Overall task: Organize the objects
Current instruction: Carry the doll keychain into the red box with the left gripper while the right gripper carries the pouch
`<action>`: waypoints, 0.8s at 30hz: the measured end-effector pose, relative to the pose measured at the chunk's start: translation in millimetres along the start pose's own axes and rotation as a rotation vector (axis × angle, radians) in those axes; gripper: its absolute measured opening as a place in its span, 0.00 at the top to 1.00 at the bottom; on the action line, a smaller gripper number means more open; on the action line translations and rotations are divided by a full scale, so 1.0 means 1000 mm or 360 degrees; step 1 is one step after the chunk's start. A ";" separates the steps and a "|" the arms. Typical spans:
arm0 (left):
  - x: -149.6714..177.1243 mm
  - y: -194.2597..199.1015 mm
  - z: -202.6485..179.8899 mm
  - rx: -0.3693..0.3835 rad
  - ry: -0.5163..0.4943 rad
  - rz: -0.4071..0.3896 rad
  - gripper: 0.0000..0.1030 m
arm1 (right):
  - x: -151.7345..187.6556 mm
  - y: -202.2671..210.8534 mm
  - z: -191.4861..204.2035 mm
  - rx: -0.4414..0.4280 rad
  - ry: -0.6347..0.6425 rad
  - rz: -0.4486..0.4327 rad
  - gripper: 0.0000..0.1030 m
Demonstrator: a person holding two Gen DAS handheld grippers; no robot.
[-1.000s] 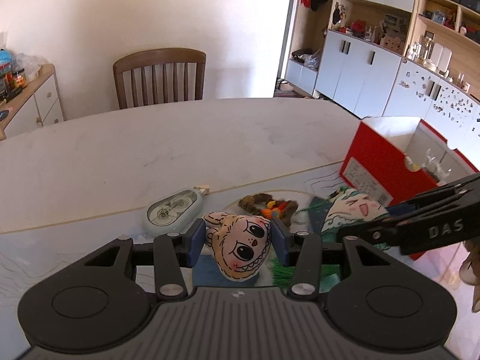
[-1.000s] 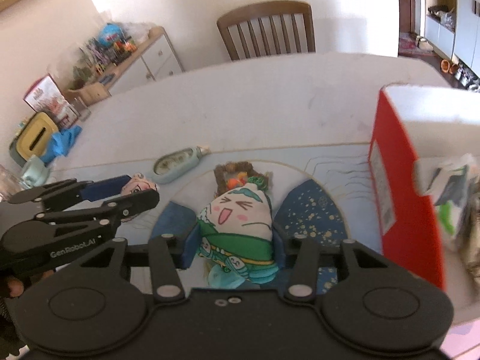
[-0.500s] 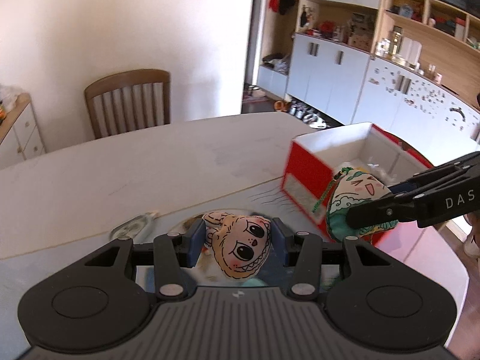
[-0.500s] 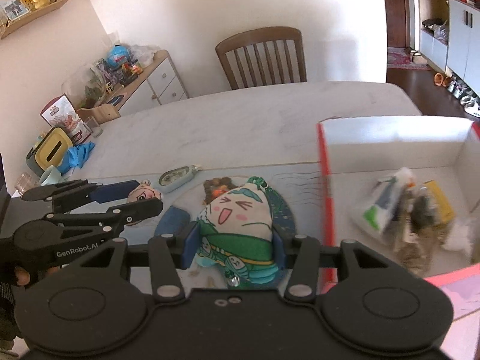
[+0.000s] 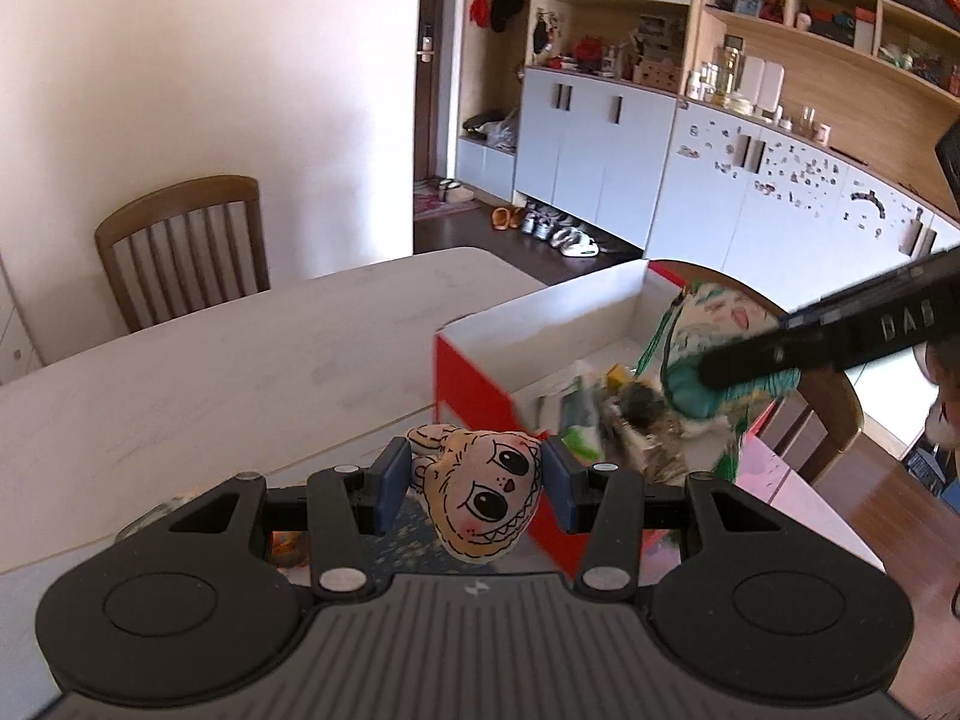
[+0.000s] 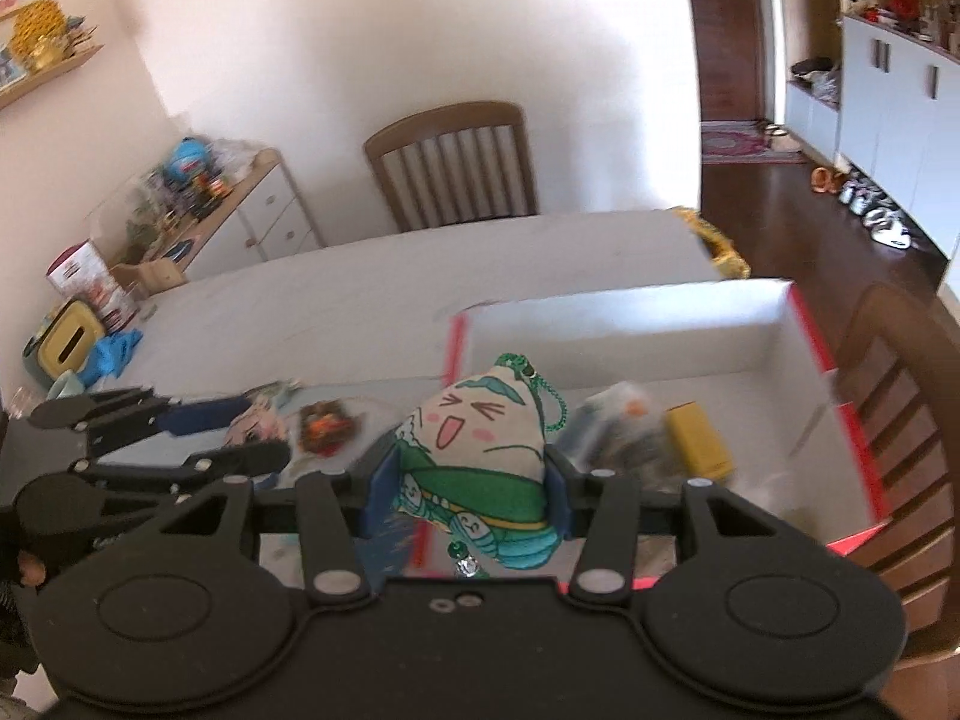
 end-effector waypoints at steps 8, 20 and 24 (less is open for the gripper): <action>-0.030 -0.020 -0.038 -0.0005 -0.0088 -0.0008 0.55 | -0.021 0.014 -0.056 0.0076 -0.0016 -0.0077 0.53; -0.059 -0.070 -0.080 -0.0039 -0.0165 0.0065 0.55 | -0.044 0.007 -0.114 0.0108 -0.0024 -0.0115 0.52; -0.059 -0.092 -0.089 -0.0058 -0.0179 0.0135 0.55 | -0.037 -0.014 -0.127 0.0081 -0.0035 -0.0038 0.52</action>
Point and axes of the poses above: each gripper's, at about its wrist camera, not at the fingertips, and y roughly against the way its jaws point, z to its left, x to its underside, the point moved 3 cm from there along -y, roughly the way its jaws point, and after that the axes turned 8 degrees about z, right-handed, at the moved point
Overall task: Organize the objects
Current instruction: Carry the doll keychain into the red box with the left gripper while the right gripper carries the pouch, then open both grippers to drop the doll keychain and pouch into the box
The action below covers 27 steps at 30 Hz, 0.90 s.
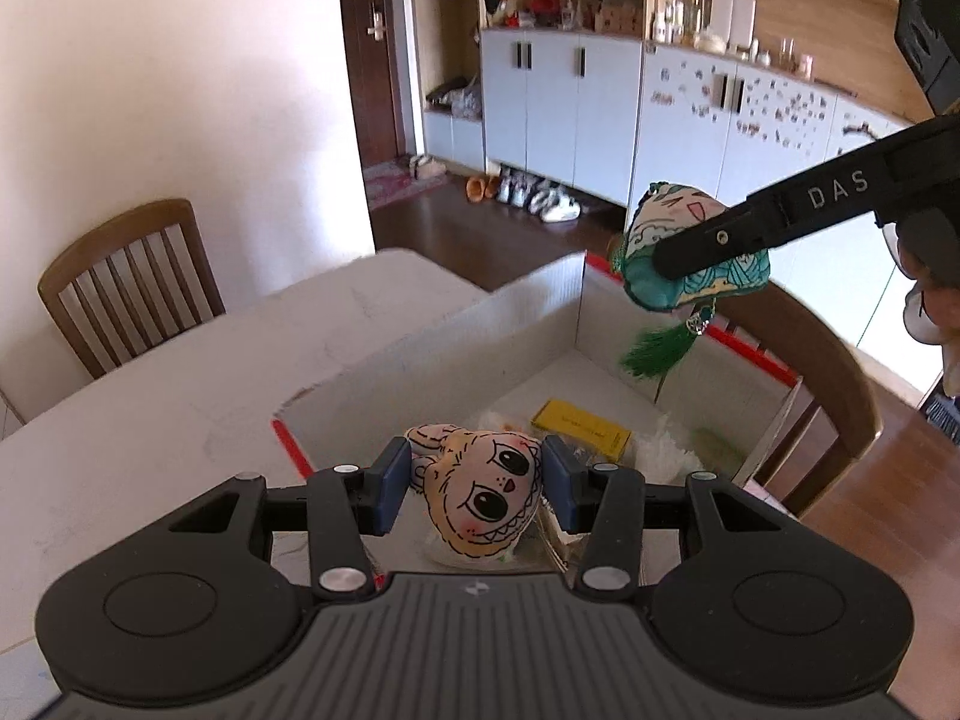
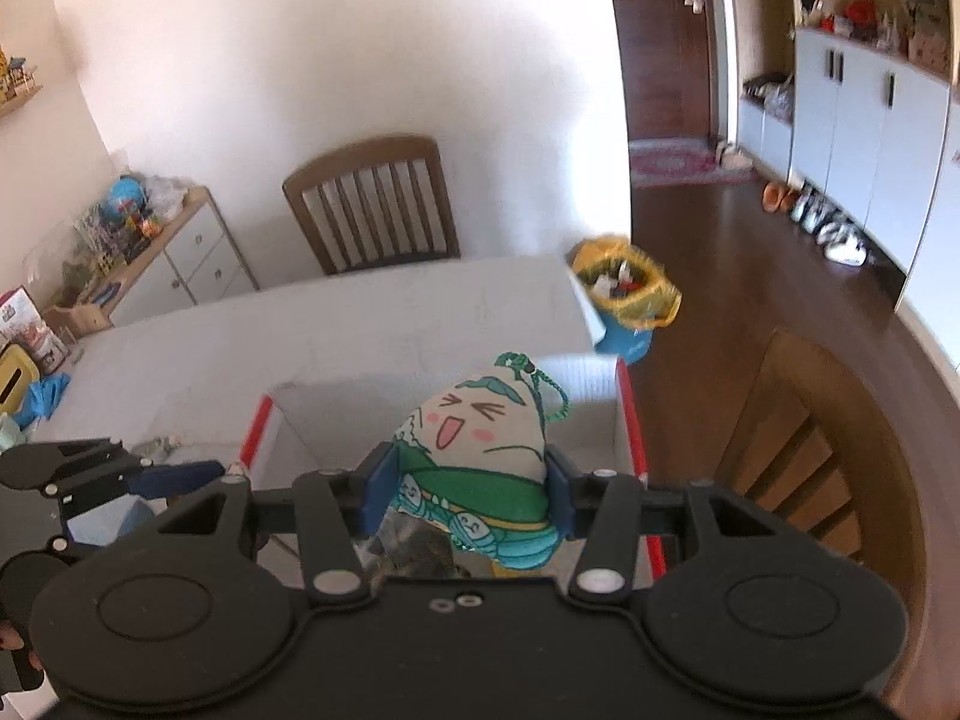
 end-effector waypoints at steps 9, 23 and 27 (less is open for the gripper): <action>0.007 -0.045 -0.017 -0.0010 -0.0045 0.0197 0.55 | 0.027 -0.045 -0.015 -0.0039 0.0036 0.0184 0.51; 0.014 -0.078 -0.027 0.0020 -0.0097 0.0419 0.54 | 0.051 -0.073 -0.014 -0.0035 0.0192 0.0345 0.49; 0.015 -0.083 -0.026 0.0019 -0.0087 0.0436 0.53 | 0.054 -0.072 -0.009 -0.0024 0.0234 0.0365 0.46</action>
Point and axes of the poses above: each gripper's, at about its wrist camera, not at the fingertips, and y roughly against the way its jaws point, z to its left, x to its underside, the point moved 3 cm from there along -y, roughly the way its jaws point, and after that the axes turned 8 degrees about z, right-handed, at the moved point
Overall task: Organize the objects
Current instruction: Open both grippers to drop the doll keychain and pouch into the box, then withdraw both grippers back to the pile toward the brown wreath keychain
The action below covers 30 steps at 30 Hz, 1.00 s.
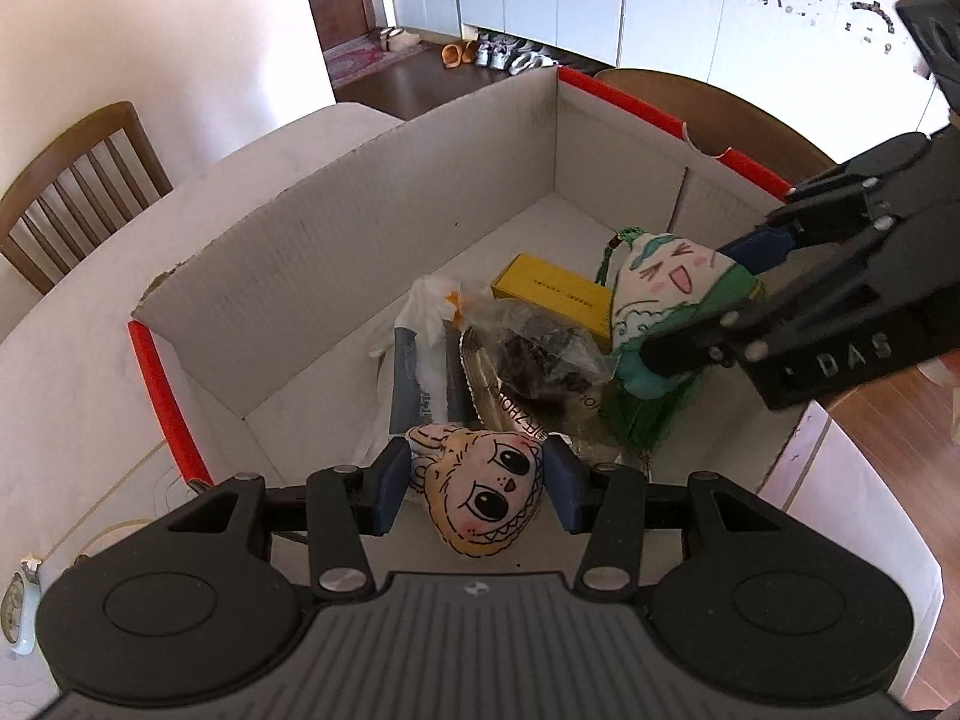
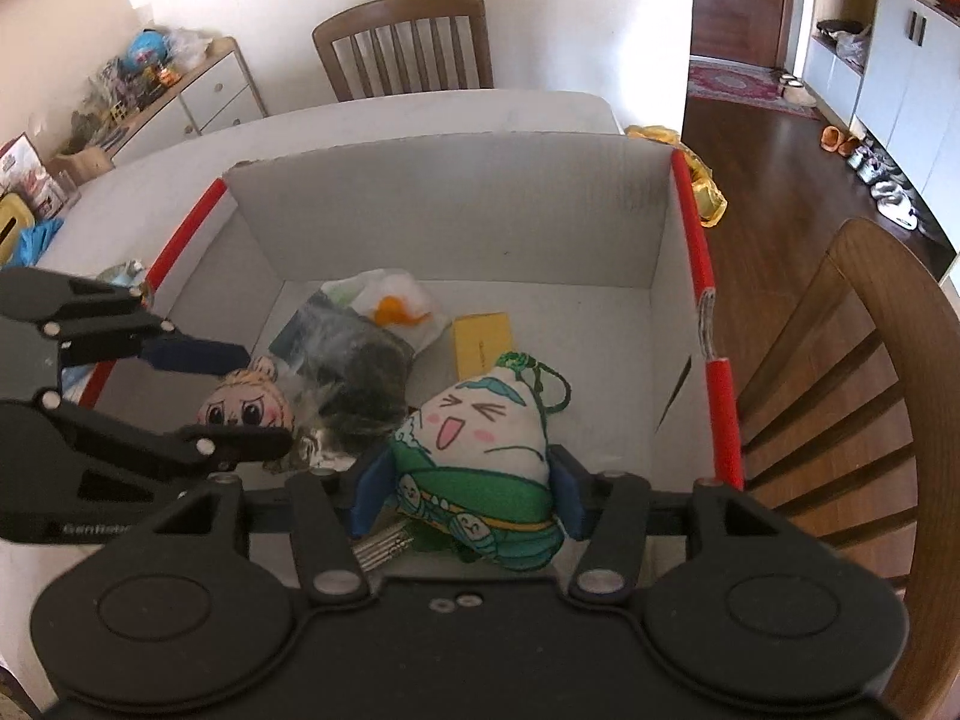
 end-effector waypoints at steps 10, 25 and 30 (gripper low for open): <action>0.001 0.000 0.000 0.0022 0.0035 0.0009 0.47 | 0.000 0.014 -0.003 -0.0021 0.0012 -0.0020 0.37; 0.015 0.033 0.003 0.0093 0.0115 -0.0152 0.38 | 0.006 0.048 0.012 -0.0045 0.0001 -0.0132 0.35; 0.023 0.053 0.005 0.0114 0.0144 -0.0232 0.38 | 0.009 0.062 0.024 -0.0046 0.0003 -0.0184 0.34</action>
Point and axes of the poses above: each gripper's, at about its wrist camera, not at the fingertips, and y roughly against the way its jaws point, z to its left, x to its underside, the point moved 3 cm from there along -y, roughly the way its jaws point, and after that the axes turned 8 degrees about z, right-handed, at the moved point
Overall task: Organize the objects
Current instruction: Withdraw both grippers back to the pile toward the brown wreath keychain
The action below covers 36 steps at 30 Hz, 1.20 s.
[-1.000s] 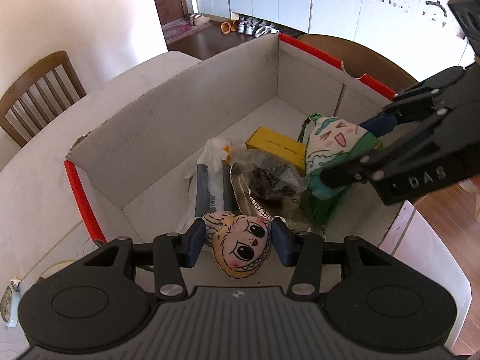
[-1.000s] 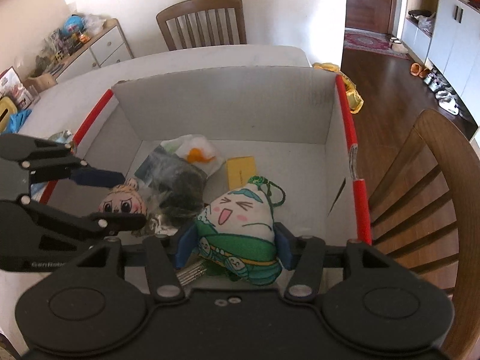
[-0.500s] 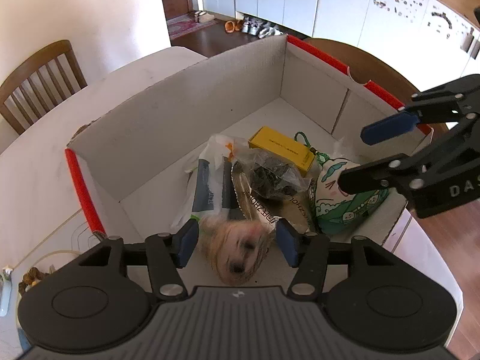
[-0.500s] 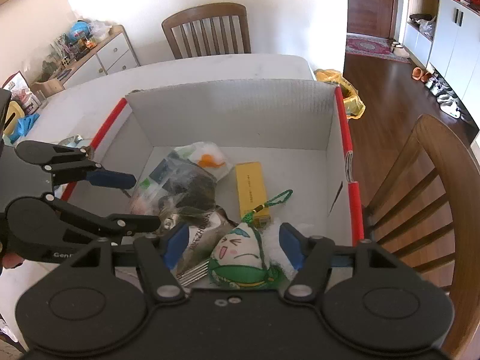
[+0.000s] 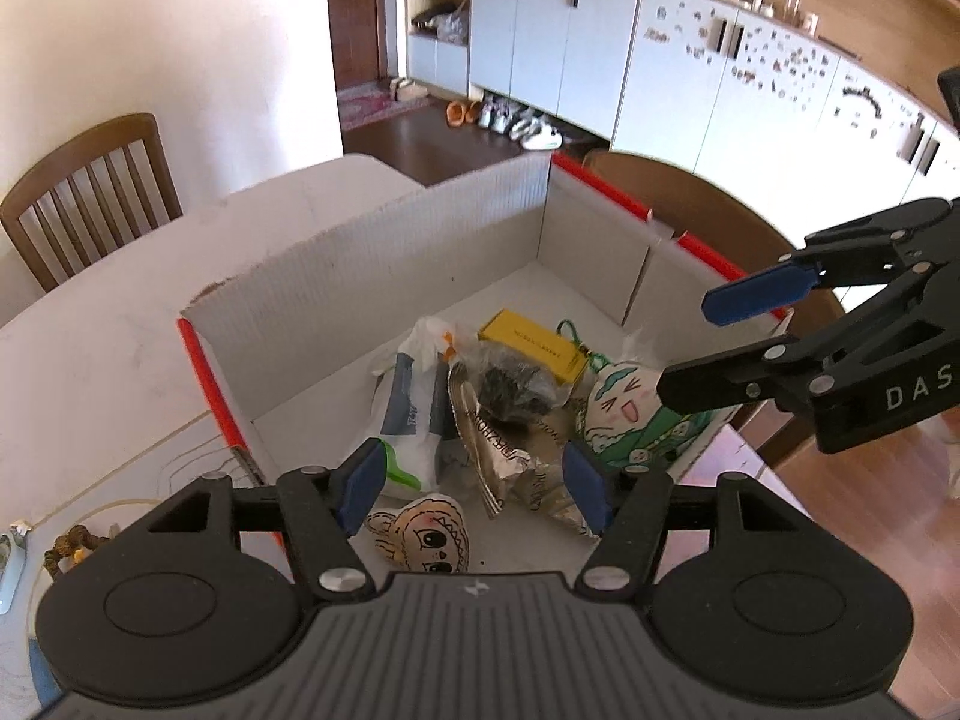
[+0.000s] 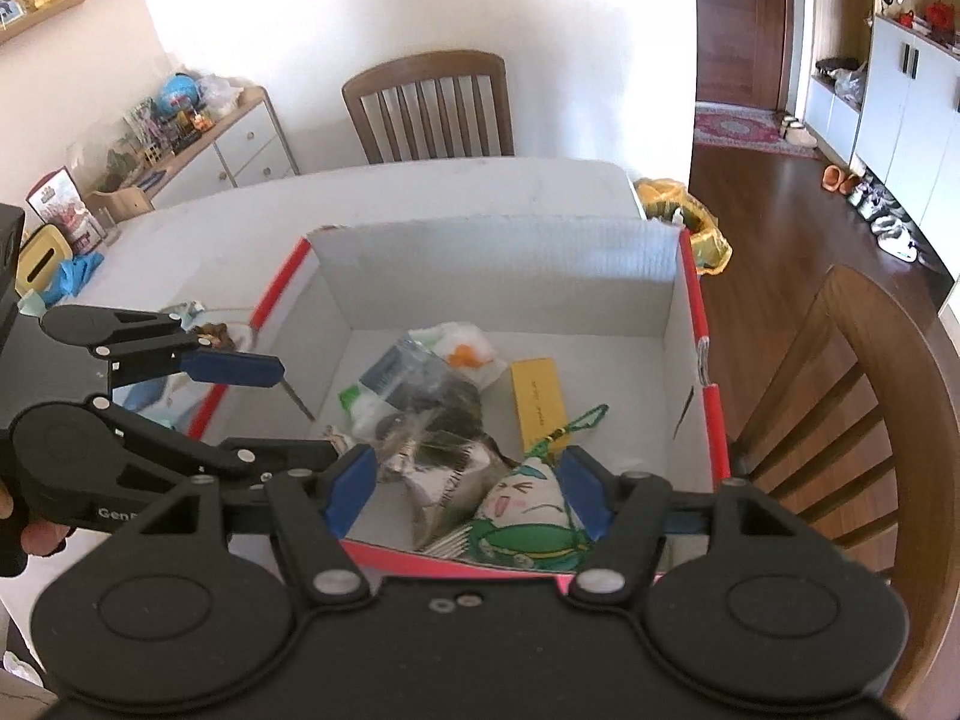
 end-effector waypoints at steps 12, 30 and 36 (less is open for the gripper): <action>0.019 0.055 0.024 0.0017 0.0105 -0.0194 0.32 | 0.005 0.025 0.042 0.0015 -0.0028 -0.0144 0.10; 0.073 0.104 0.121 -0.0085 0.0344 -0.0276 0.08 | 0.010 0.017 0.126 0.0030 -0.0040 -0.0199 0.04; 0.091 0.117 0.165 -0.0181 0.0436 -0.0315 0.01 | 0.008 0.001 0.164 -0.0004 -0.0017 -0.0167 0.04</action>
Point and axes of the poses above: each gripper's, at about its wrist camera, not at the fingertips, and y roughly against the way its jaws point, z to its left, x to its underside, the point moved 3 cm from there along -y, roughly the way its jaws point, and after that the axes turned 8 degrees about z, right-handed, at the moved point
